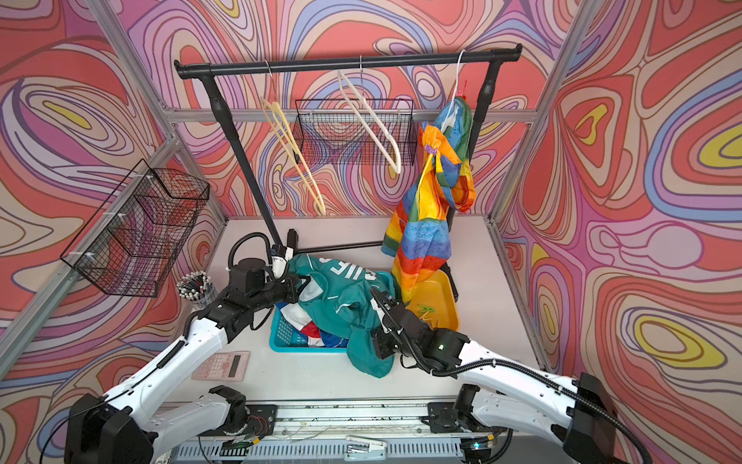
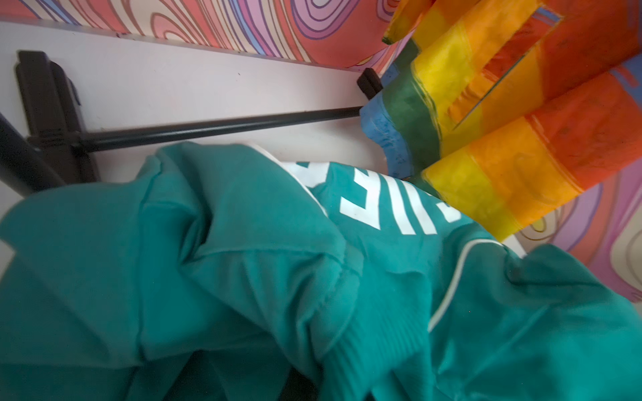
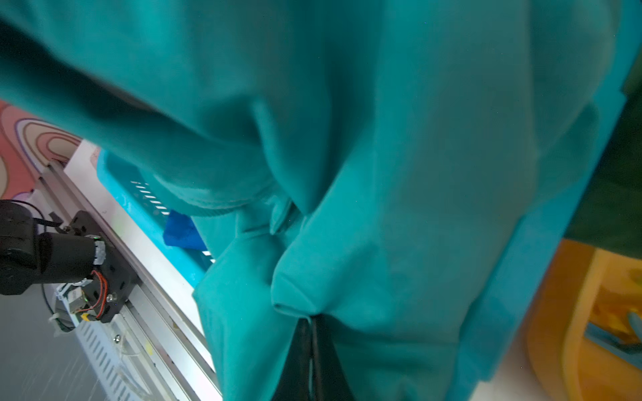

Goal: Remove the clothespins securing jackets to the hanger
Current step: Adjust the jacket in the basket.

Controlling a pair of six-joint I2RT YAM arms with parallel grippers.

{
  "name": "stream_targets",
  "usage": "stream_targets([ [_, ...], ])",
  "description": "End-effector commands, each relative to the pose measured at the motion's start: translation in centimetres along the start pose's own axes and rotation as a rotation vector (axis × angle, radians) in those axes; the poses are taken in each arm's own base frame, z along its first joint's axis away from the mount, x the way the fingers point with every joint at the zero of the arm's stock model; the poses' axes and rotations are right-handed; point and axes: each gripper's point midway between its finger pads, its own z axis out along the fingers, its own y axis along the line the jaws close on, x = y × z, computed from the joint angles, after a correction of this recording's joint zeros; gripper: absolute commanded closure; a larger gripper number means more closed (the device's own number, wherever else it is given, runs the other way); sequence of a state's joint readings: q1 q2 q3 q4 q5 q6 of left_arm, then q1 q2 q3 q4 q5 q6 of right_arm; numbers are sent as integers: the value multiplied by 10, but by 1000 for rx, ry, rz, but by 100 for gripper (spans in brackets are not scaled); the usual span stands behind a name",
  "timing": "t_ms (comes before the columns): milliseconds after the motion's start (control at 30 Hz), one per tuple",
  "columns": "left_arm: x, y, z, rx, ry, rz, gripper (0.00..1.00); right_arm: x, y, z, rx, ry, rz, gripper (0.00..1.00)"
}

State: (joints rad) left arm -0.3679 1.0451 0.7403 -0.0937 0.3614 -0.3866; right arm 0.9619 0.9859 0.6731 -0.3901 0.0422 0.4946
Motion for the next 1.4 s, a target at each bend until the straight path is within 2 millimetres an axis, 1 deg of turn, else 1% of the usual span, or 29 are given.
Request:
stream_targets([
  [0,-18,-43,-25,156,-95,-16,100,-32,25,-3,-101,-107,24,100],
  [33,-18,-49,-30,164,-105,-8,100,-38,28,-4,-105,-118,15,100],
  [67,-17,-60,-37,181,-115,8,100,-45,30,-2,-103,-133,6,100],
  [133,-11,-77,-46,207,-114,28,100,-60,35,2,-99,-166,-12,100],
  [200,1,-91,-51,231,-87,39,100,-74,40,13,-86,-180,-42,100],
  [233,6,-95,-52,236,-78,43,100,-77,41,20,-74,-174,-52,100],
  [300,19,-102,-54,237,-55,46,100,-84,37,36,-22,-175,-80,100],
  [367,35,-104,-53,229,-33,31,100,-92,32,47,23,-200,-97,100],
  [433,51,-109,-52,229,-14,36,100,-103,28,53,33,-232,-95,100],
  [533,68,-105,-50,183,5,43,100,-129,19,55,62,-312,-73,100],
  [600,77,-101,-45,168,24,14,100,-147,14,56,77,-367,-65,100],
  [700,94,-92,-33,138,65,-26,100,-153,-6,69,134,-373,-62,100],
  [800,110,-79,-20,89,103,-43,100,-147,-25,83,182,-347,-44,100],
  [867,117,-73,-13,55,122,-46,100,-139,-36,93,206,-323,-33,100],
  [900,132,-63,-8,29,155,-46,100,-134,-37,98,207,-309,-33,100],
  [1000,143,-55,-1,-2,187,-48,100,-111,-43,113,196,-254,-16,100],
  [1133,155,-39,6,-54,194,-55,100,-74,-58,130,207,-189,5,100],
  [1267,167,-30,9,-93,228,-74,100,-46,-70,135,237,-128,16,100],
  [1300,168,-29,10,-96,233,-76,99,-42,-72,135,236,-125,20,100],
  [1367,168,-29,10,-99,234,-80,88,-37,-74,132,236,-125,24,100],
])
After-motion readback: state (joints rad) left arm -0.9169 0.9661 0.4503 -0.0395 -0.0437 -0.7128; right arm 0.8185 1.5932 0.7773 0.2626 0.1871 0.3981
